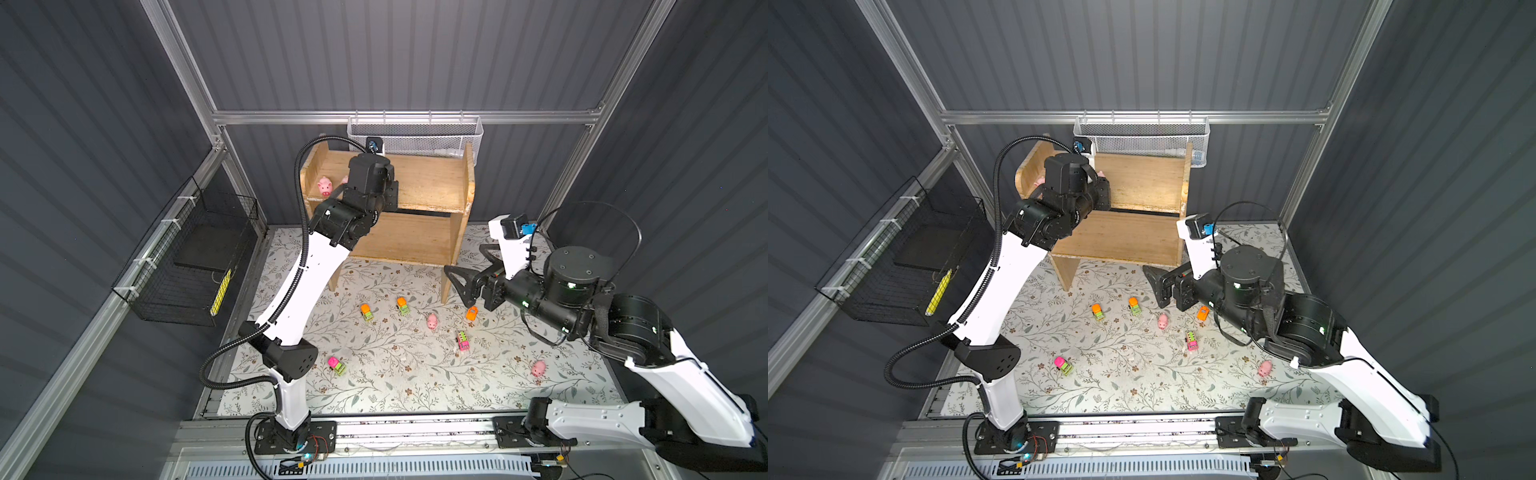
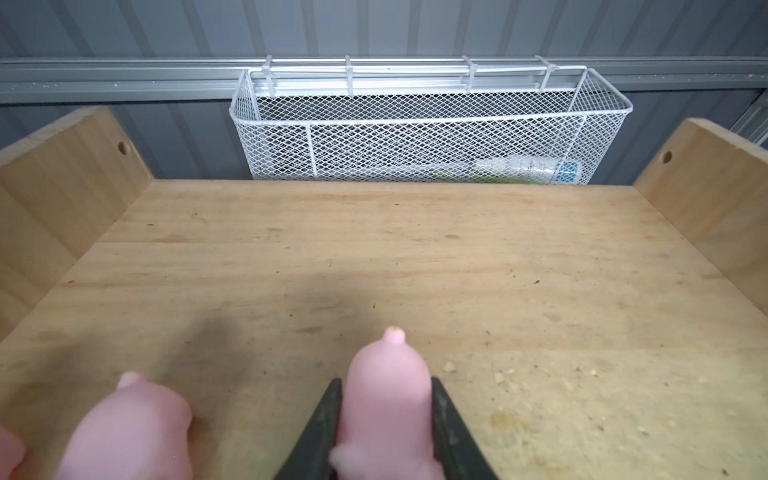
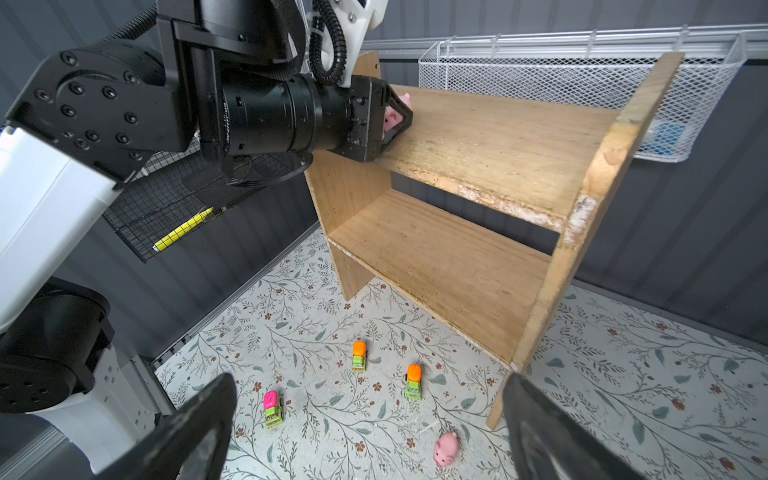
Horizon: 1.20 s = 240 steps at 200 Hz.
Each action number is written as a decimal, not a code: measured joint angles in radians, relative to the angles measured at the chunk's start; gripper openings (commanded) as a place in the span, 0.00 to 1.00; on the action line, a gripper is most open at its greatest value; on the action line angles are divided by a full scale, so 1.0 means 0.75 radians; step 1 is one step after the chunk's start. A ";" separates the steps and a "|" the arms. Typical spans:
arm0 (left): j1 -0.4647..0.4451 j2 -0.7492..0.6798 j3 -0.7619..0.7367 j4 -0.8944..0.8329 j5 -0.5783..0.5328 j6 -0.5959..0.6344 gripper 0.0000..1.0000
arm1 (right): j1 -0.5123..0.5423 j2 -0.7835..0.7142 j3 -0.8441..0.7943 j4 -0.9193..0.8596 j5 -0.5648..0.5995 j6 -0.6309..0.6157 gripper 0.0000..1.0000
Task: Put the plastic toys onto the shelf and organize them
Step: 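Lower the pig beside the other two pigs and open the left gripper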
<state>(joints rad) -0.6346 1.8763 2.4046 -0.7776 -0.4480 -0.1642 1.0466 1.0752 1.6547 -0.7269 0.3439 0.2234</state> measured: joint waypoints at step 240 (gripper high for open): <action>0.028 -0.037 -0.048 0.087 0.056 0.001 0.55 | -0.023 -0.015 -0.013 -0.009 0.002 0.031 0.99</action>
<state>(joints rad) -0.6136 1.8484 2.3688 -0.7124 -0.4057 -0.1635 1.0290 1.0641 1.6451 -0.7334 0.3450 0.2466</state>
